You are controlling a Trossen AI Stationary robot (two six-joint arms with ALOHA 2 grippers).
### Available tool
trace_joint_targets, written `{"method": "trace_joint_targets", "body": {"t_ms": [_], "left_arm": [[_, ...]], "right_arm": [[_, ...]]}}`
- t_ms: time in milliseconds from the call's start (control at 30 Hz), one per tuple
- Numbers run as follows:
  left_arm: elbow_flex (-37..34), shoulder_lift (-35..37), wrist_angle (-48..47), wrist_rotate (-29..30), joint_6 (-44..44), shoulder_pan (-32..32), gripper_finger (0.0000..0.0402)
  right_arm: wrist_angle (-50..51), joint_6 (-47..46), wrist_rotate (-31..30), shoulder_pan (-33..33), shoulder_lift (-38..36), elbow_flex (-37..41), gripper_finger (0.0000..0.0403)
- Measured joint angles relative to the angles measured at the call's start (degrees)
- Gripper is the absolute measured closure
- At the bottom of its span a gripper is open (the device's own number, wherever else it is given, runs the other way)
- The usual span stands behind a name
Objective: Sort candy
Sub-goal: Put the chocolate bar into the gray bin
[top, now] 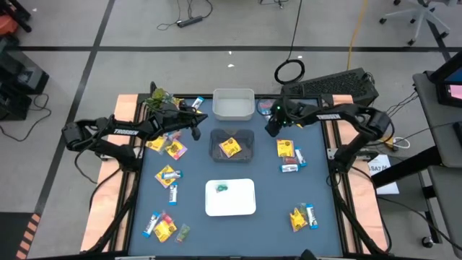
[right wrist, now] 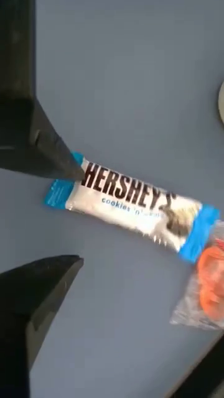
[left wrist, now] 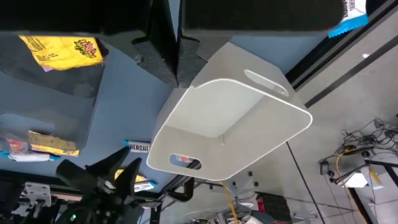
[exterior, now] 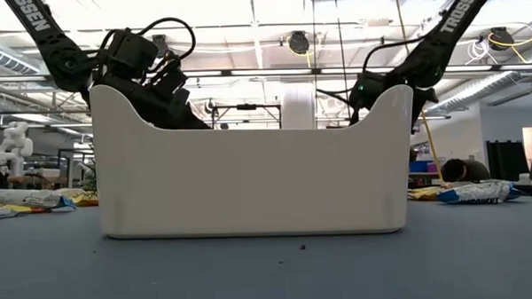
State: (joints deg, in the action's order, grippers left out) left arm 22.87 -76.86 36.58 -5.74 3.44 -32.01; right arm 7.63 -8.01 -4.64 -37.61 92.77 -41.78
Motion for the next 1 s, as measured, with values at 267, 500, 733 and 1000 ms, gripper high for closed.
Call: {"method": "trace_joint_targets", "body": {"t_ms": [267,500,733,1000], "left_arm": [[0.0,0.0,0.0,0.0,-0.1,0.3,0.0393],[0.0,0.0,0.0,0.0,-0.2,0.3,0.0393],[0.0,0.0,0.0,0.0,-0.3,0.3,0.0393],[0.0,0.0,0.3,0.0,0.1,0.3,0.0393]], "right_arm": [[-0.6,-4.9,2.8,-0.2,1.7,-0.2,0.0212],[-1.8,-13.7,3.8,-0.1,-0.4,0.0,0.0231],[-3.4,-19.0,3.2,0.8,1.1,0.0,0.0226],[-5.1,-20.1,0.2,2.2,3.8,-0.2,0.0262]]}}
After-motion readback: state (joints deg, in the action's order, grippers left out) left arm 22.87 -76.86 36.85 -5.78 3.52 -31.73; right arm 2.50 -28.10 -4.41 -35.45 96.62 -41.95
